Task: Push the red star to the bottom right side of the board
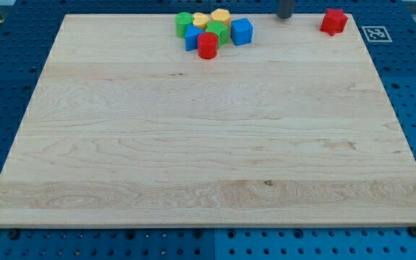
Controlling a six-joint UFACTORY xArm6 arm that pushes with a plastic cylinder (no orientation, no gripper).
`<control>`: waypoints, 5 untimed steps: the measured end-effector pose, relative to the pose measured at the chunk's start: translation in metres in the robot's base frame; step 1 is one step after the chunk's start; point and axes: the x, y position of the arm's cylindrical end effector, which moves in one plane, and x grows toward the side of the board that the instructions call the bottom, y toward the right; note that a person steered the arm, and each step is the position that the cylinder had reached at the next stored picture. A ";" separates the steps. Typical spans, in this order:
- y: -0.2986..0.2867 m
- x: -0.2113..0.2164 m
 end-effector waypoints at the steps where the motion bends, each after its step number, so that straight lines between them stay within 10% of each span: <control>1: 0.053 0.007; 5: 0.076 0.003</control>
